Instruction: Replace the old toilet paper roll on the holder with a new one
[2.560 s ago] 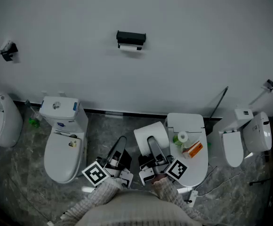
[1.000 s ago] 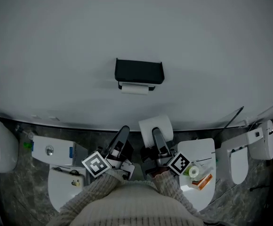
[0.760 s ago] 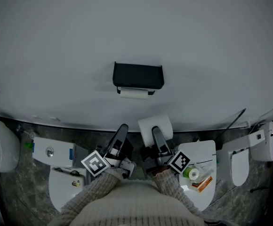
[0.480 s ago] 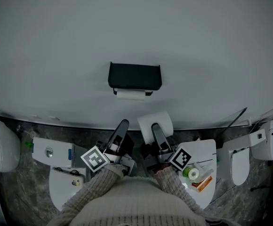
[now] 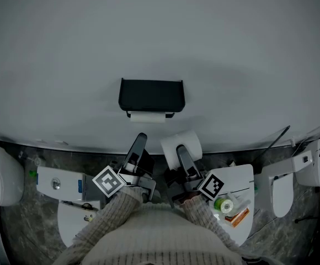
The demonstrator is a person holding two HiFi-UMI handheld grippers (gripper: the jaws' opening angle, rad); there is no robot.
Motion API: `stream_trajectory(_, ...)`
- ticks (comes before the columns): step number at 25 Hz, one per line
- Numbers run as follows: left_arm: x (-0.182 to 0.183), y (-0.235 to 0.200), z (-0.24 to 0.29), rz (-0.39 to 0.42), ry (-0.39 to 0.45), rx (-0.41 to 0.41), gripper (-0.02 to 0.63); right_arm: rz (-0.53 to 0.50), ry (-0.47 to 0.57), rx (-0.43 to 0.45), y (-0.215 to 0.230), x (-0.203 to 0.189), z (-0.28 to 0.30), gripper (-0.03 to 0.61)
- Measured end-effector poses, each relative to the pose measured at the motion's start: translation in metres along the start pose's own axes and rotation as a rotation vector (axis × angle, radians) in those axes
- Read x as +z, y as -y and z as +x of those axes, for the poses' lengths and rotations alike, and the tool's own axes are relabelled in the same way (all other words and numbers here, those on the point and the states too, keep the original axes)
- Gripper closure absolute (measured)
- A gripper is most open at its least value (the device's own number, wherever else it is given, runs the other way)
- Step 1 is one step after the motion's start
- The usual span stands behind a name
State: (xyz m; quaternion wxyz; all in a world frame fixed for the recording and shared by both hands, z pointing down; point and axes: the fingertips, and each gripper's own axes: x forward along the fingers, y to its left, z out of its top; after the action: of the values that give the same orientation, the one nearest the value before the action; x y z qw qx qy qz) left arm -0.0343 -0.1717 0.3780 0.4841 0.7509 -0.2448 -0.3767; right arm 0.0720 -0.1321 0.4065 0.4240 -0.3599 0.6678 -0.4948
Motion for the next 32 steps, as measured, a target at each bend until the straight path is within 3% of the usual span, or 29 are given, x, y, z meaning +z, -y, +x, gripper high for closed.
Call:
stream_trajectory(9, 0.009, -0.020, 0.020, 0.002, 0.029, 0.068, 0.398, 0.016, 0.004, -0.016, 0.013, 0.014, 0.012, 0.081)
stream_trajectory(14, 0.019, -0.032, 0.036, -0.001, 0.055, 0.094, 0.359, 0.016, 0.016, -0.022, 0.019, 0.027, 0.021, 0.081)
stream_trajectory(26, 0.022, -0.037, 0.053, -0.029, 0.060, 0.071, 0.342, 0.010, -0.012, -0.018, 0.022, 0.028, 0.029, 0.081)
stream_trajectory(32, 0.023, -0.031, 0.058, -0.057, 0.058, -0.001, 0.427, -0.001, -0.005, -0.029, 0.023, 0.033, 0.029, 0.081)
